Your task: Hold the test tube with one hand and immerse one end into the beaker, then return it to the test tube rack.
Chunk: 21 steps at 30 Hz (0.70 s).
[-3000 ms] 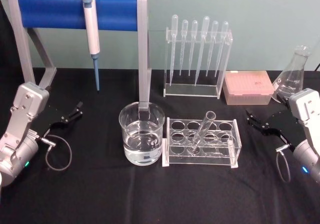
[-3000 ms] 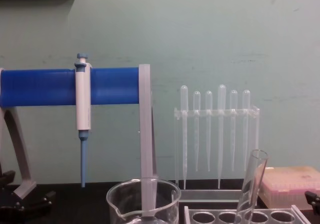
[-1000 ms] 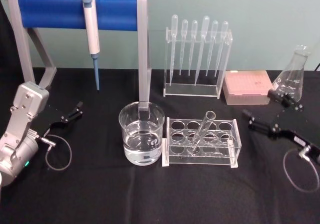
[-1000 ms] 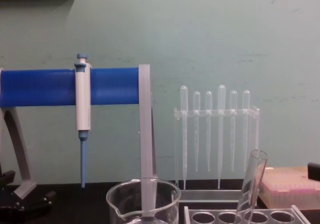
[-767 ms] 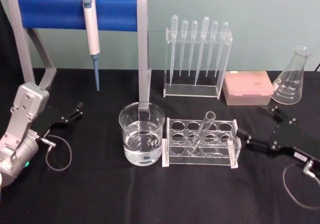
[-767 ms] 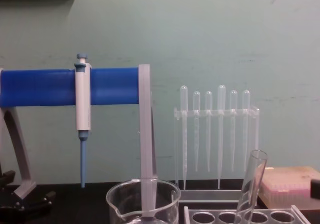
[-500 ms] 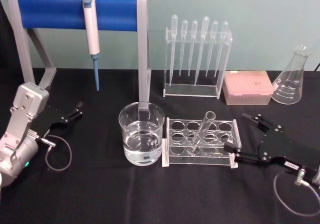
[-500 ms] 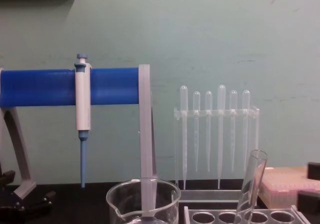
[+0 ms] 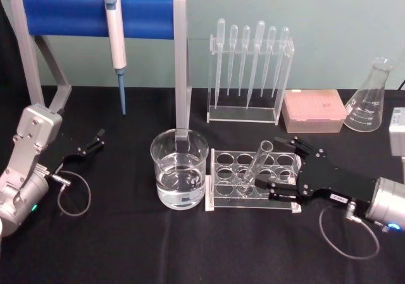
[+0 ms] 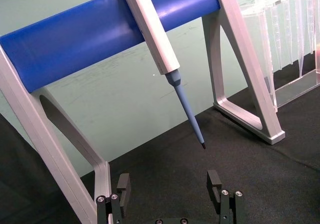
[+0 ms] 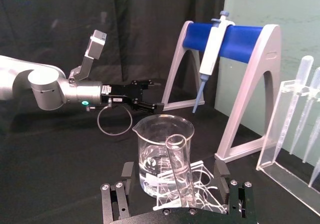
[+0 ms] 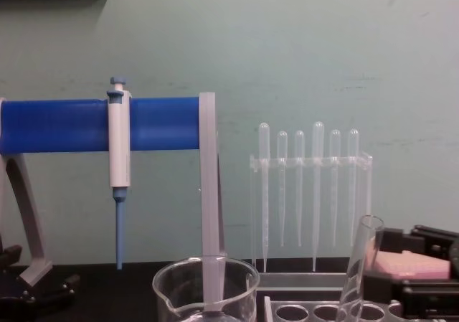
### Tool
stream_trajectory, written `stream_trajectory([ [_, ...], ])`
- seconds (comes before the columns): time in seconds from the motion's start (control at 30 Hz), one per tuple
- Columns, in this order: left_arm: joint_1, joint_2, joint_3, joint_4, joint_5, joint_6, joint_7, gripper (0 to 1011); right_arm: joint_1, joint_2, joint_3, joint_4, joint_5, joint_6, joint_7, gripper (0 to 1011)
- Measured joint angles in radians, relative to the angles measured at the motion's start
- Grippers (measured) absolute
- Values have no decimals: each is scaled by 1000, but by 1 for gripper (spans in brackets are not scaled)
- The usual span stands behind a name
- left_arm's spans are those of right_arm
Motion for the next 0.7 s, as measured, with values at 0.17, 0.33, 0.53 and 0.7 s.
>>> stream_trajectory([
  [0.17,0,0,0,0,0,0,0,1000,31,-18,-22,21,-9,16,2,1003],
  [0.33,0,0,0,0,0,0,0,1000,52,-31,-38,36,-15,25,2,1003],
  [0.53,0,0,0,0,0,0,0,1000,66,-43,-49,50,-19,31,-2,1003],
  [0.7,0,0,0,0,0,0,0,1000,64,-41,-47,48,-19,31,-3,1003],
])
